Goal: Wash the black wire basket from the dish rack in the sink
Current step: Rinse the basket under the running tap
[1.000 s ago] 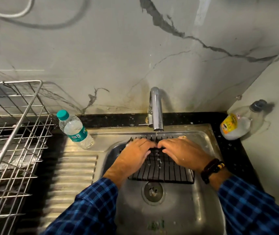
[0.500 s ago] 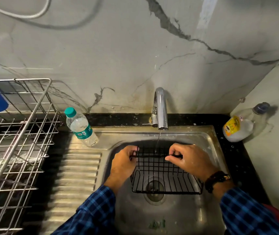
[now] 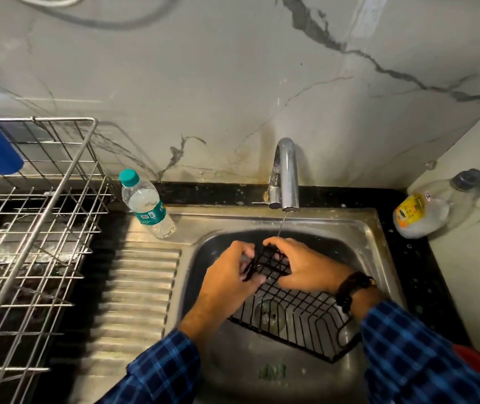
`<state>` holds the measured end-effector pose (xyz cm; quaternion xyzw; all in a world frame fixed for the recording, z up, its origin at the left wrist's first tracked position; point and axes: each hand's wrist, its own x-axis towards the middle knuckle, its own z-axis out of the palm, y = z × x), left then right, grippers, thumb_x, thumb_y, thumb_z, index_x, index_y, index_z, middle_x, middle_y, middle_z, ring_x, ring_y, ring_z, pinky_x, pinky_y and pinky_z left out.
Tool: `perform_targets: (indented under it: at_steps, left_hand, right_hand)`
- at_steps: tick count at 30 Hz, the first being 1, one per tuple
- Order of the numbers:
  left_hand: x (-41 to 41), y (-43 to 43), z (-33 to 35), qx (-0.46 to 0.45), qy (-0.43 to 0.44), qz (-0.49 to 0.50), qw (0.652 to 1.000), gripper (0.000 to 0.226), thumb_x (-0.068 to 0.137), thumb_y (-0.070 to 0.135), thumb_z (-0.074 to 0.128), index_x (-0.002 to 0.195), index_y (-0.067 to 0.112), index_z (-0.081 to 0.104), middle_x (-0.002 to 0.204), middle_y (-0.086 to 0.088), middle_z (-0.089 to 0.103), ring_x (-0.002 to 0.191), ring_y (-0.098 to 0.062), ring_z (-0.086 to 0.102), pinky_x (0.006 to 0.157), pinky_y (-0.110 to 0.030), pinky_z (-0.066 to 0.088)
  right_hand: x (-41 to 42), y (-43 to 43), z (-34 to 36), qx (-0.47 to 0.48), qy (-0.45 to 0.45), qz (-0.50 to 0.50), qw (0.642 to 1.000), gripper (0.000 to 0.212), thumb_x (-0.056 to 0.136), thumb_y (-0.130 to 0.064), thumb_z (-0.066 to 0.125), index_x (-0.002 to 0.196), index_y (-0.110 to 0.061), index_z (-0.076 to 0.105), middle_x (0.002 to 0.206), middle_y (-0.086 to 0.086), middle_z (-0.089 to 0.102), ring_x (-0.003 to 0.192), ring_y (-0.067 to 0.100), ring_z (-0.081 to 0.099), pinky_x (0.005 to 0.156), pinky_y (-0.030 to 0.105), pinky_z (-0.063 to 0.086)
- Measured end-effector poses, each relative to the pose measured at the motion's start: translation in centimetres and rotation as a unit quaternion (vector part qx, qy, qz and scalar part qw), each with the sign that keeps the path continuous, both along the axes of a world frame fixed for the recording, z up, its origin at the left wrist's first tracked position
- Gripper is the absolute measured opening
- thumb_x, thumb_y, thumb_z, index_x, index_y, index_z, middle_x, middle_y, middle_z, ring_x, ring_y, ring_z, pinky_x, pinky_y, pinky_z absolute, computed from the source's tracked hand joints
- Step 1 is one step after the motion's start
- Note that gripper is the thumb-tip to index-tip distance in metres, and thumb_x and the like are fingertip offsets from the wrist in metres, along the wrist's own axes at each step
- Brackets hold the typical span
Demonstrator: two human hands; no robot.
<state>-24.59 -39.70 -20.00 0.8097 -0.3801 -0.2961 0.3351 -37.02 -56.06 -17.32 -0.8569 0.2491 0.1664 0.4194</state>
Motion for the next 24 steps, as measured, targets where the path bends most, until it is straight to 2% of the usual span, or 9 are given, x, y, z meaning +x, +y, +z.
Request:
perform_targets:
  at_steps: [3, 7, 10, 12, 15, 18, 20, 22, 24]
  left_hand:
    - [2.0, 3.0, -1.3, 0.009, 0.105, -0.118, 0.987, 0.096, 0.069, 0.055, 0.082, 0.148, 0.05, 0.028, 0.151, 0.017, 0.032, 0.138, 0.001, 0.028, 0.116, -0.028, 0.029]
    - [2.3, 3.3, -1.7, -0.022, 0.29, -0.005, 0.957, 0.054, 0.093, 0.072, 0.042, 0.145, 0.062, 0.032, 0.161, 0.017, 0.028, 0.146, -0.002, 0.027, 0.12, -0.038, 0.023]
    - [2.1, 1.9, -1.3, -0.009, 0.455, 0.046, 0.889, 0.054, 0.094, 0.067, 0.046, 0.142, 0.041, 0.05, 0.147, 0.006, 0.056, 0.136, -0.017, 0.052, 0.107, -0.052, 0.046]
    - [2.2, 1.3, -0.6, -0.017, 0.452, 0.083, 0.888, 0.054, 0.094, 0.064, 0.051, 0.132, 0.026, 0.06, 0.131, -0.002, 0.068, 0.123, -0.024, 0.064, 0.091, -0.05, 0.058]
    - [1.8, 0.2, 0.6, 0.016, 0.353, 0.107, 0.929, 0.057, 0.082, 0.077, 0.058, 0.112, 0.029, 0.067, 0.117, 0.0, 0.073, 0.108, -0.024, 0.07, 0.093, -0.054, 0.057]
    - [0.8, -1.1, 2.3, 0.083, 0.204, 0.05, 0.974, 0.062, 0.086, 0.081, 0.039, 0.114, 0.029, 0.059, 0.112, 0.004, 0.069, 0.091, -0.017, 0.073, 0.079, -0.039, 0.062]
    - [0.7, -2.0, 3.0, 0.092, 0.171, 0.026, 0.981, 0.064, 0.089, 0.079, 0.032, 0.12, 0.029, 0.057, 0.114, 0.005, 0.066, 0.082, -0.02, 0.075, 0.077, -0.039, 0.063]
    - [0.9, -2.7, 3.2, 0.054, 0.2, 0.021, 0.978, 0.053, 0.094, 0.074, 0.031, 0.119, 0.035, 0.059, 0.117, 0.005, 0.066, 0.088, -0.02, 0.075, 0.078, -0.043, 0.064]
    - [1.2, -2.9, 3.0, 0.02, 0.206, 0.036, 0.978, 0.038, 0.099, 0.066, 0.032, 0.113, 0.044, 0.06, 0.123, 0.008, 0.066, 0.105, -0.014, 0.069, 0.093, -0.045, 0.059]
  right_hand:
    - [-1.4, -0.5, 0.5, 0.072, -0.033, -0.036, 0.996, 0.091, 0.072, -0.033, 0.081, 0.146, -0.04, 0.027, 0.143, -0.013, 0.037, 0.136, 0.009, 0.038, 0.113, 0.036, 0.039]
    - [-2.2, -0.3, 0.7, 0.107, -0.083, -0.025, 0.991, 0.091, 0.071, -0.023, 0.087, 0.142, -0.038, 0.033, 0.139, -0.015, 0.048, 0.128, 0.002, 0.05, 0.105, 0.027, 0.048]
    - [-2.5, 0.5, 0.9, 0.101, -0.141, -0.065, 0.983, 0.087, 0.069, -0.025, 0.089, 0.139, -0.04, 0.039, 0.136, -0.019, 0.052, 0.126, -0.006, 0.05, 0.105, 0.022, 0.046]
    - [-2.9, 0.6, 0.9, 0.106, -0.172, -0.095, 0.975, 0.086, 0.07, -0.029, 0.089, 0.14, -0.042, 0.042, 0.139, -0.02, 0.052, 0.129, -0.005, 0.048, 0.109, 0.023, 0.043]
    - [-3.5, -0.1, 1.1, 0.143, -0.161, -0.132, 0.968, 0.077, 0.079, -0.024, 0.083, 0.144, -0.037, 0.044, 0.141, -0.017, 0.055, 0.131, -0.002, 0.05, 0.11, 0.025, 0.039]
    - [-3.8, -1.4, -0.5, 0.078, -0.145, -0.218, 0.962, 0.045, 0.095, -0.027, 0.066, 0.136, -0.043, 0.054, 0.132, -0.015, 0.063, 0.123, 0.005, 0.057, 0.109, 0.04, 0.045]
    - [-3.8, -1.9, -1.6, 0.059, -0.133, -0.281, 0.949, 0.042, 0.099, -0.016, 0.052, 0.124, -0.049, 0.062, 0.127, -0.015, 0.067, 0.116, 0.009, 0.063, 0.102, 0.048, 0.05]
    - [-3.7, -2.5, -2.8, 0.097, -0.155, -0.354, 0.917, 0.047, 0.098, -0.008, 0.045, 0.117, -0.044, 0.068, 0.119, -0.012, 0.072, 0.113, 0.014, 0.066, 0.1, 0.05, 0.051]
    - [-3.3, -2.2, -3.0, 0.142, -0.165, -0.408, 0.886, 0.042, 0.097, -0.011, 0.049, 0.118, -0.042, 0.069, 0.117, -0.01, 0.073, 0.112, 0.015, 0.068, 0.096, 0.045, 0.052]
